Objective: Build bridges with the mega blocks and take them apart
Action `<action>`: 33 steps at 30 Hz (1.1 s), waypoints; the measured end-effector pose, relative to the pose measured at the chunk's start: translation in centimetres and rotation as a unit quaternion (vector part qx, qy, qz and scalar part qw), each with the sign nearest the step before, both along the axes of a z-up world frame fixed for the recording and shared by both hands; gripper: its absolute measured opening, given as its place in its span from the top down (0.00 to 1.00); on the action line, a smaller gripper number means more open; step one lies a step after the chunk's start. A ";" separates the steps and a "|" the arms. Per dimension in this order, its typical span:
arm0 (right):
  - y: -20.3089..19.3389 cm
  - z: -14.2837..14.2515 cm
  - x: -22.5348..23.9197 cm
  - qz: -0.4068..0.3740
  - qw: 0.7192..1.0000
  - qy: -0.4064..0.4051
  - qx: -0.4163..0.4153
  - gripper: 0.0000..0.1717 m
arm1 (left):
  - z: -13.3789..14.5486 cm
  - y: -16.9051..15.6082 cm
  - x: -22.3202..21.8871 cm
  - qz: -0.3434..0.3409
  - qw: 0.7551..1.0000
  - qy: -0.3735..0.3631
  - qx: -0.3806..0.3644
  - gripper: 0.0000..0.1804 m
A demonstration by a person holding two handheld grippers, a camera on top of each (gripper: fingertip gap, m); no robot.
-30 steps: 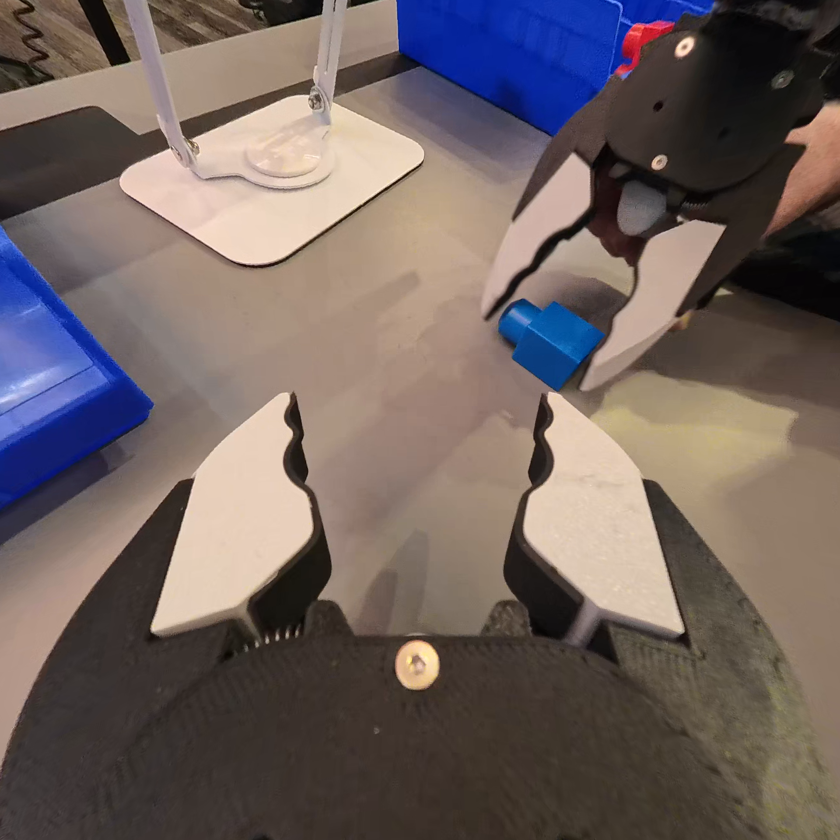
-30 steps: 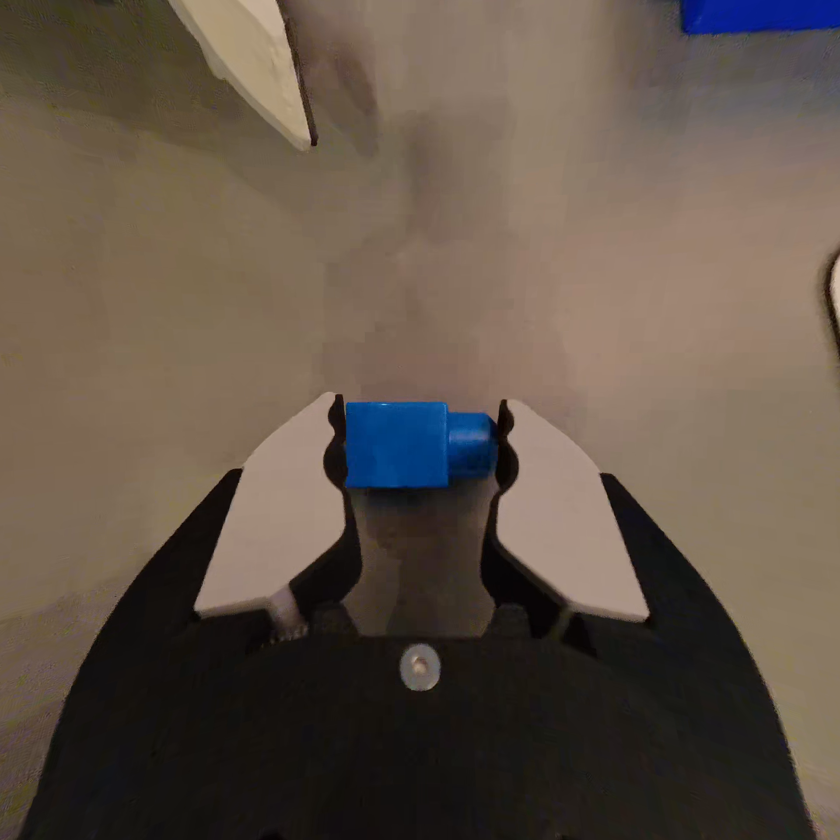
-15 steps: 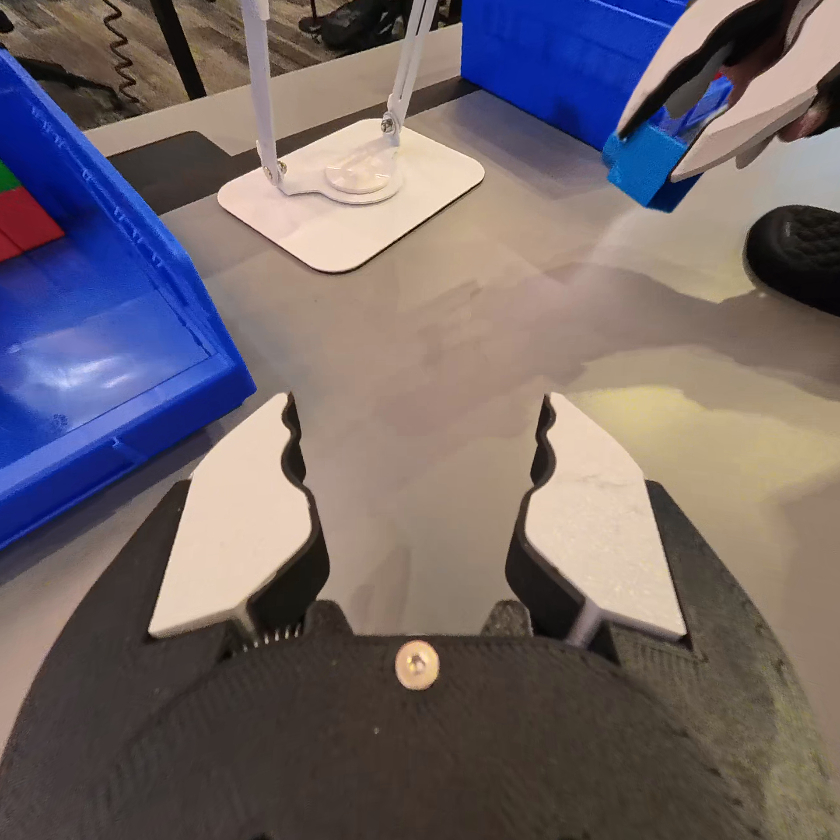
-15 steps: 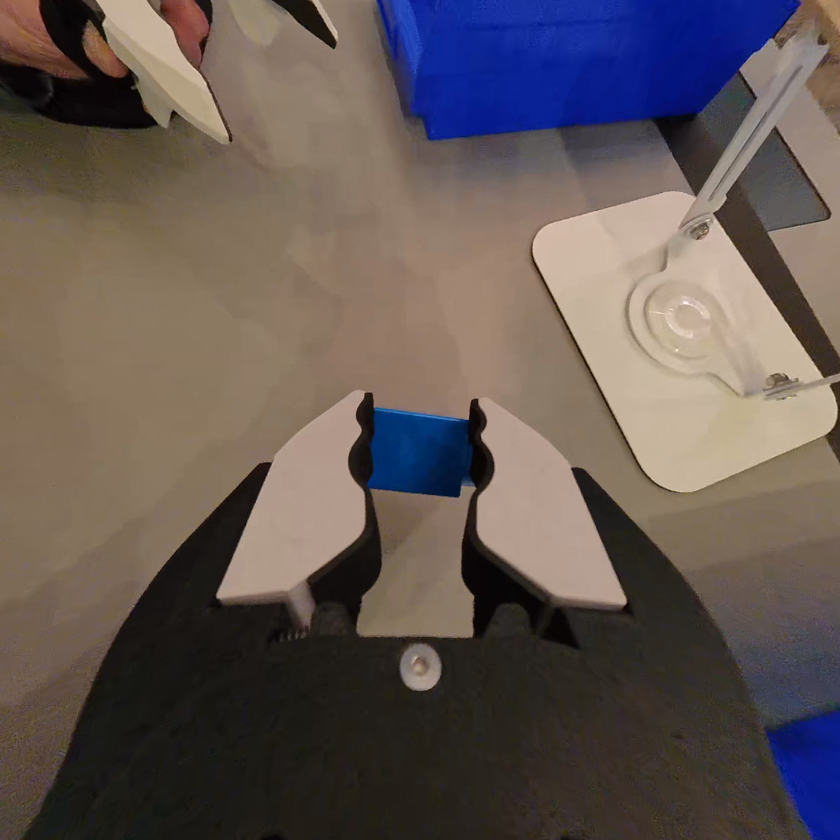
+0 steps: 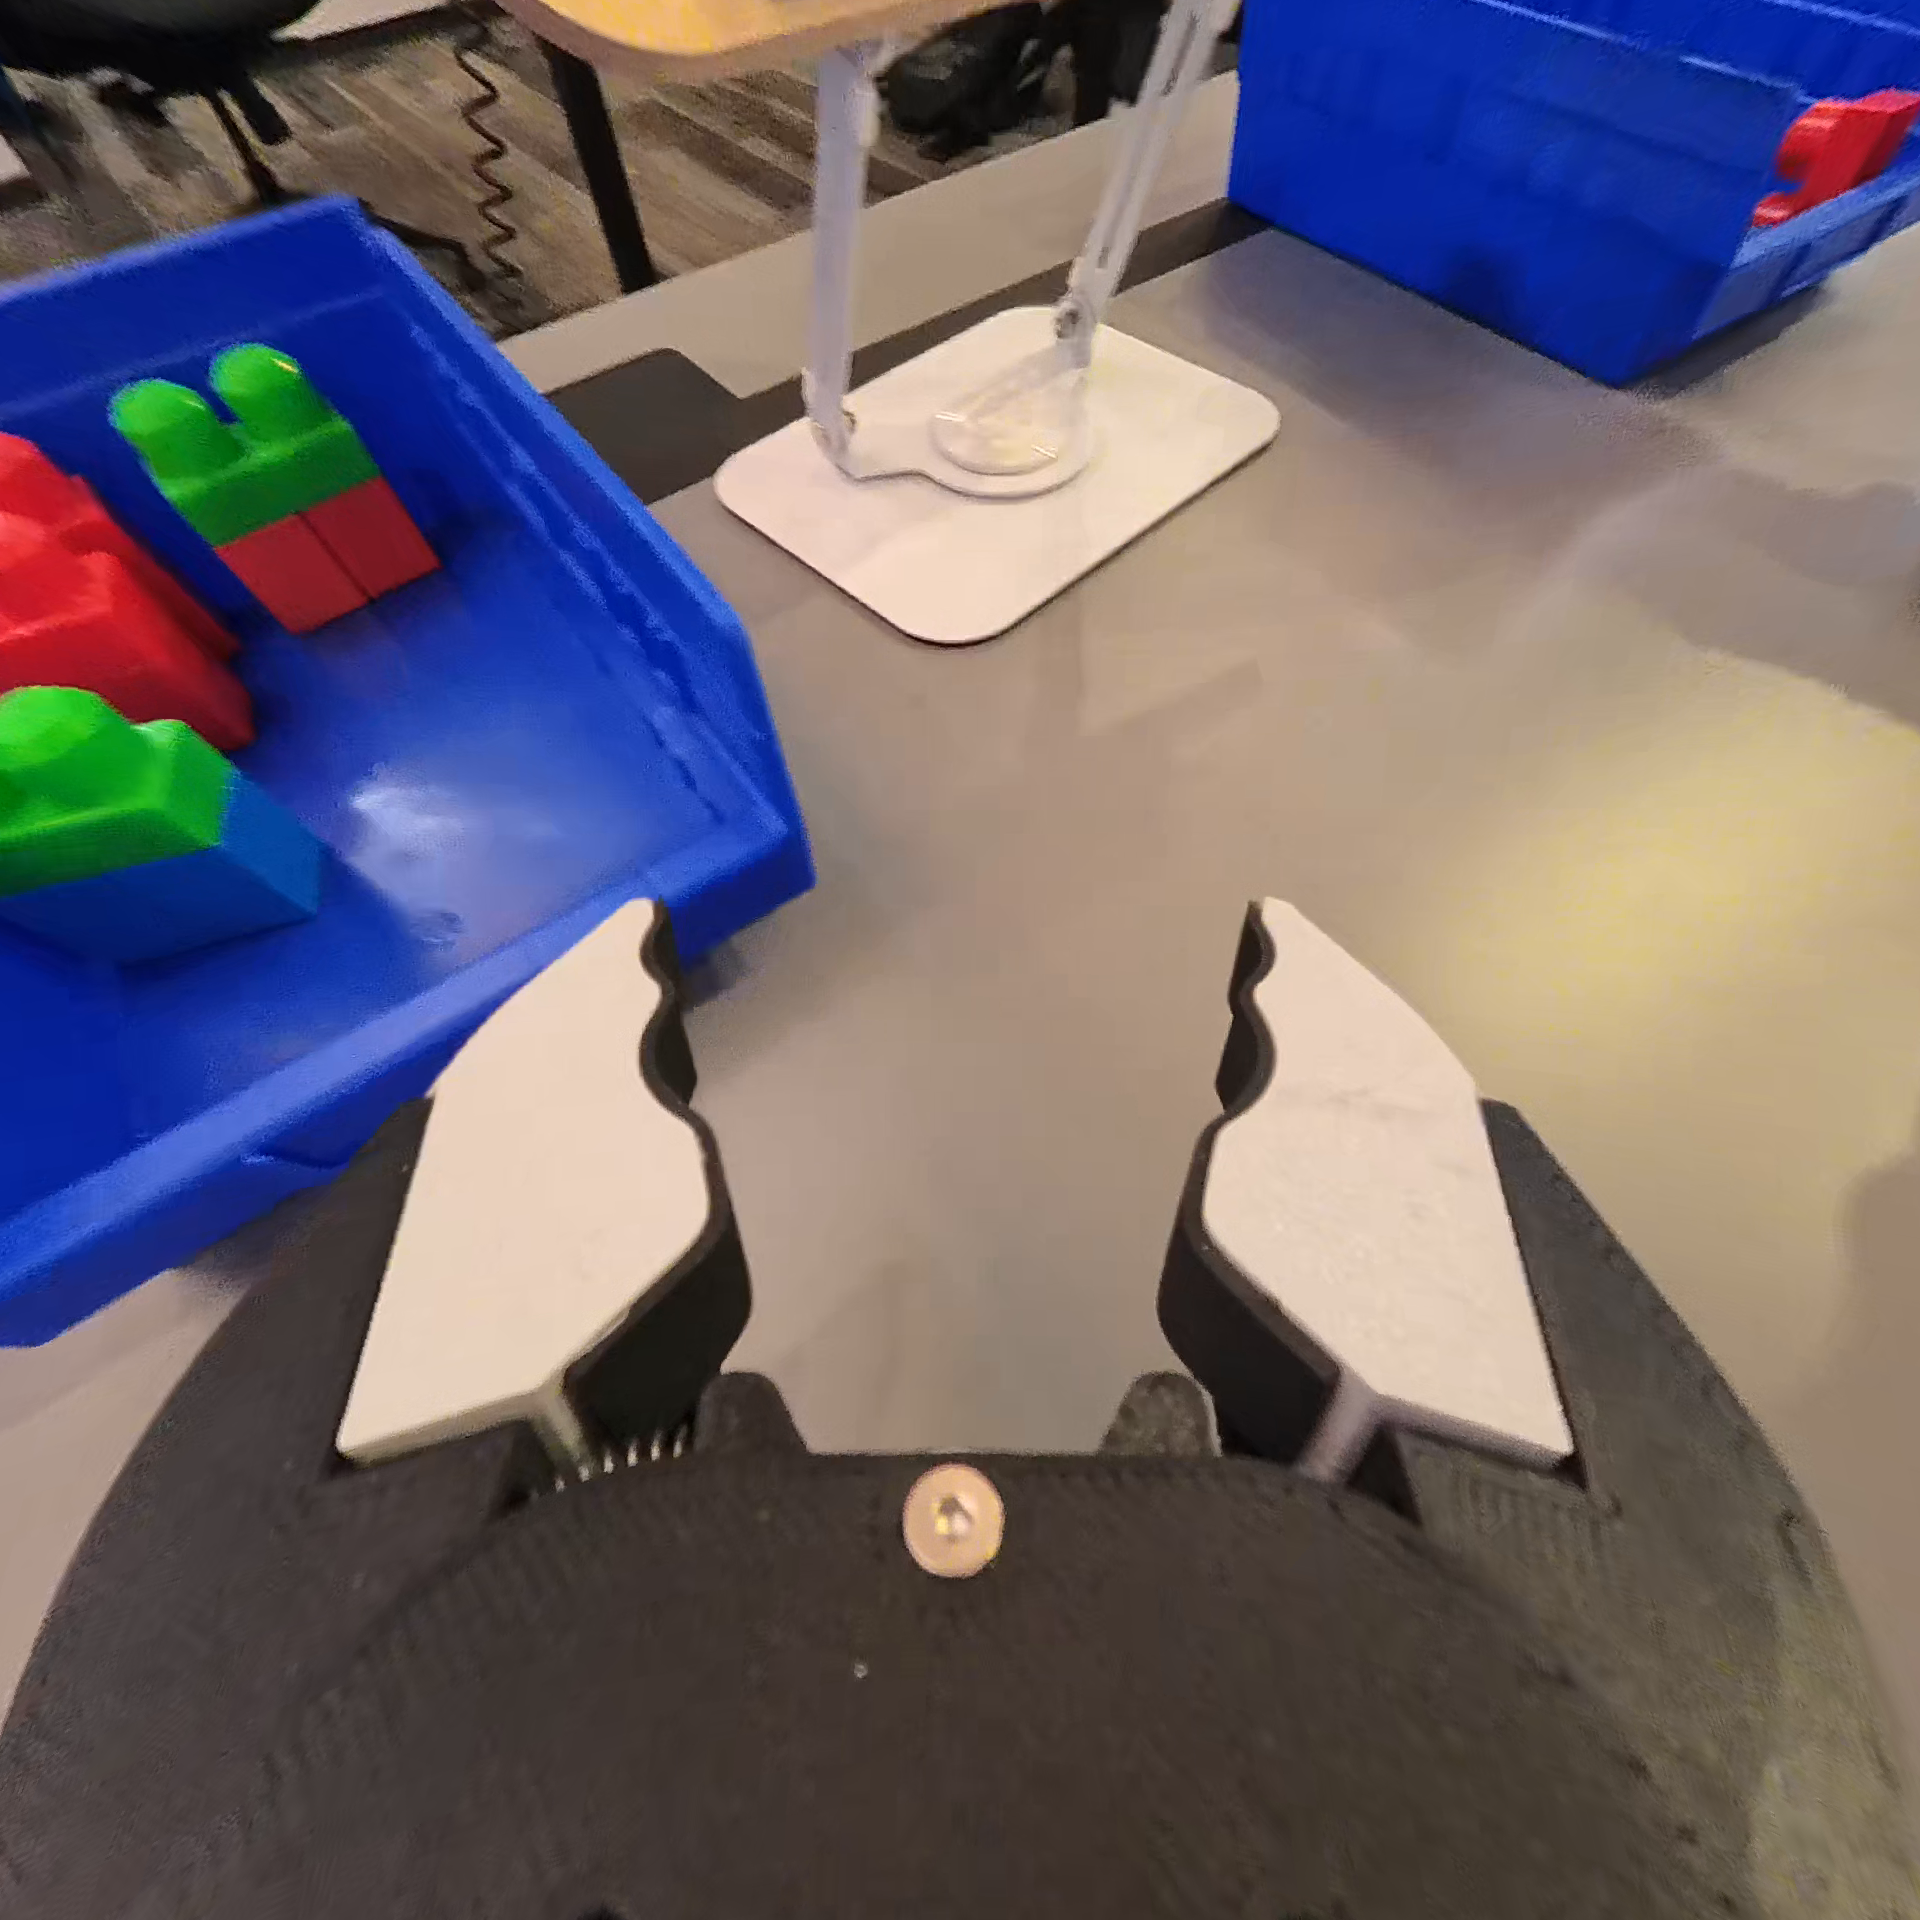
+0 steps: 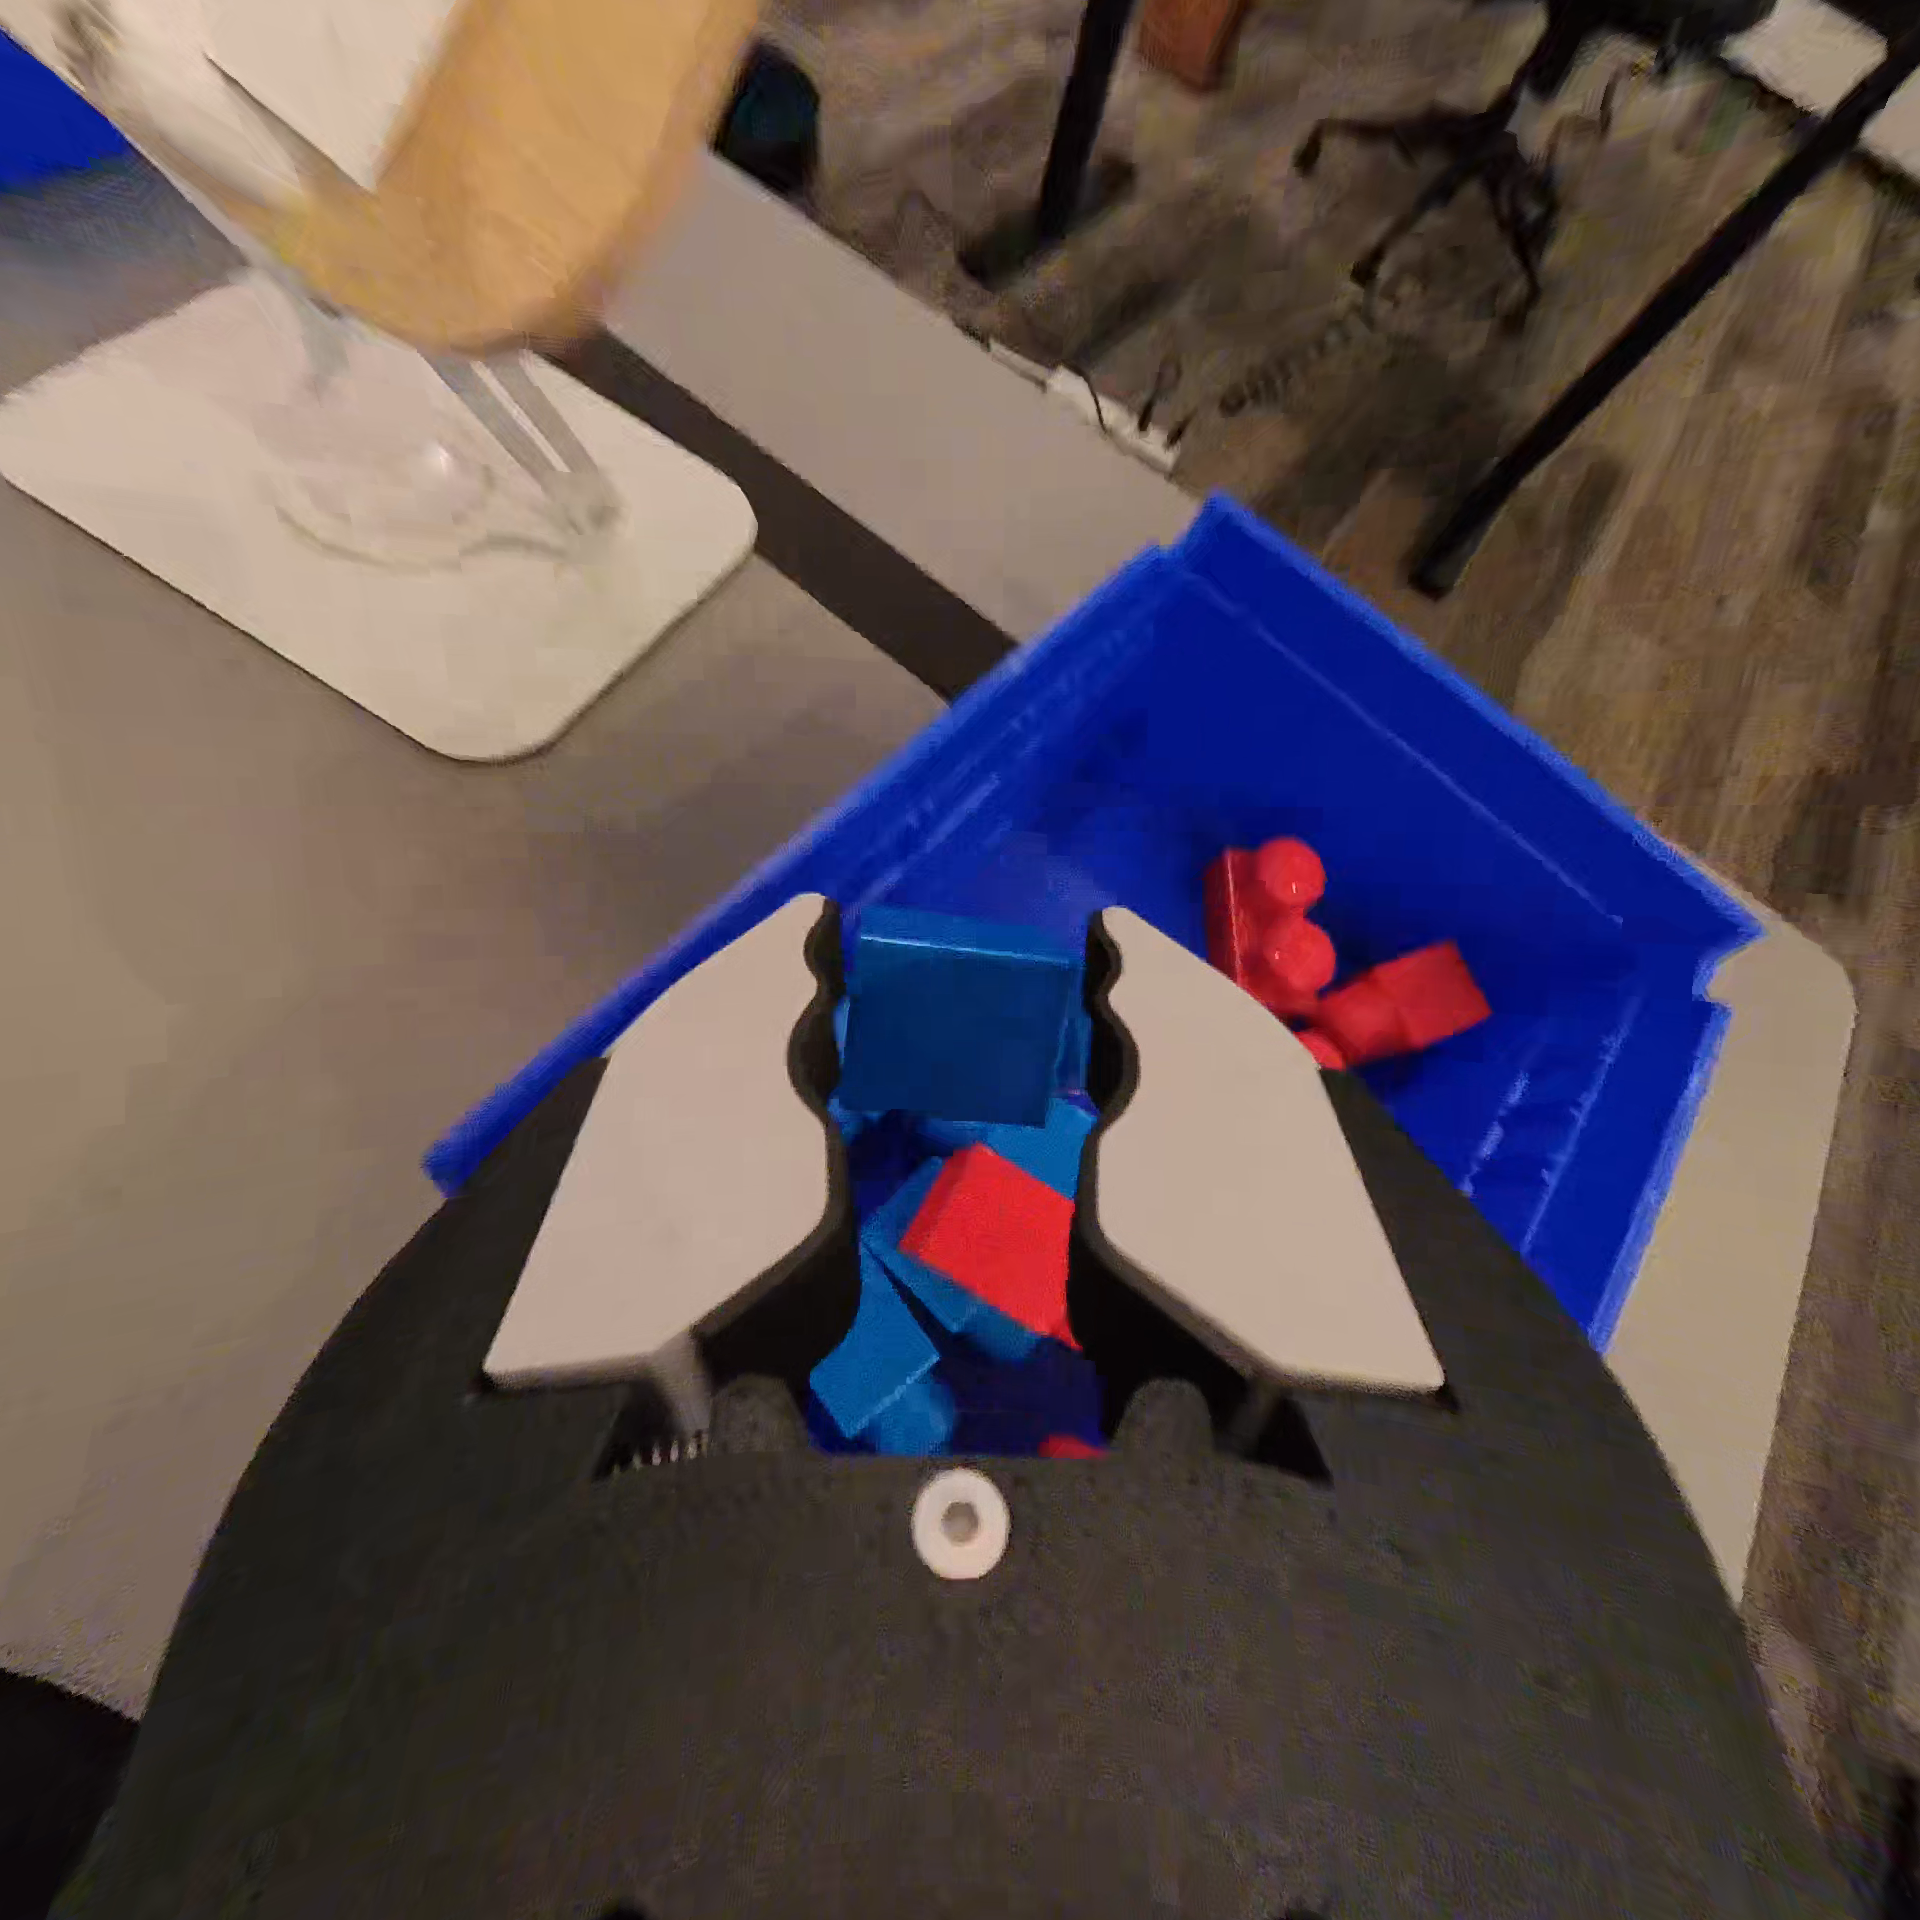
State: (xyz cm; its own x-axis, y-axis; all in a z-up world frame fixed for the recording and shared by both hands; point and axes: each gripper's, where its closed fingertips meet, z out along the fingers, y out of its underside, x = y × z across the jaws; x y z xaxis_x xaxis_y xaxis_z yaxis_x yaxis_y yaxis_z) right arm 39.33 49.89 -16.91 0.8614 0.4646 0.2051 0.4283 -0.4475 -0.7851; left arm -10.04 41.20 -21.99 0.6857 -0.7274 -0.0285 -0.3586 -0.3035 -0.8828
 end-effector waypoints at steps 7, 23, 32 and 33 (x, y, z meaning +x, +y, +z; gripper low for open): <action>-0.3 -1.7 1.5 -0.037 0.999 0.013 0.011 0.62 | 2.9 6.8 -4.3 0.026 0.993 0.102 0.049 0.45; -4.8 0.9 -6.6 0.071 0.994 0.047 0.067 0.72 | -6.1 21.3 -13.0 -0.237 0.793 0.558 -0.058 0.66; -6.1 2.6 -12.1 0.133 0.984 0.069 0.094 0.75 | -2.9 19.7 -11.3 -0.226 0.818 0.526 -0.052 0.77; -6.4 3.0 -13.0 0.145 0.981 0.077 0.099 0.75 | -1.6 18.5 -10.7 -0.227 0.827 0.513 -0.050 0.77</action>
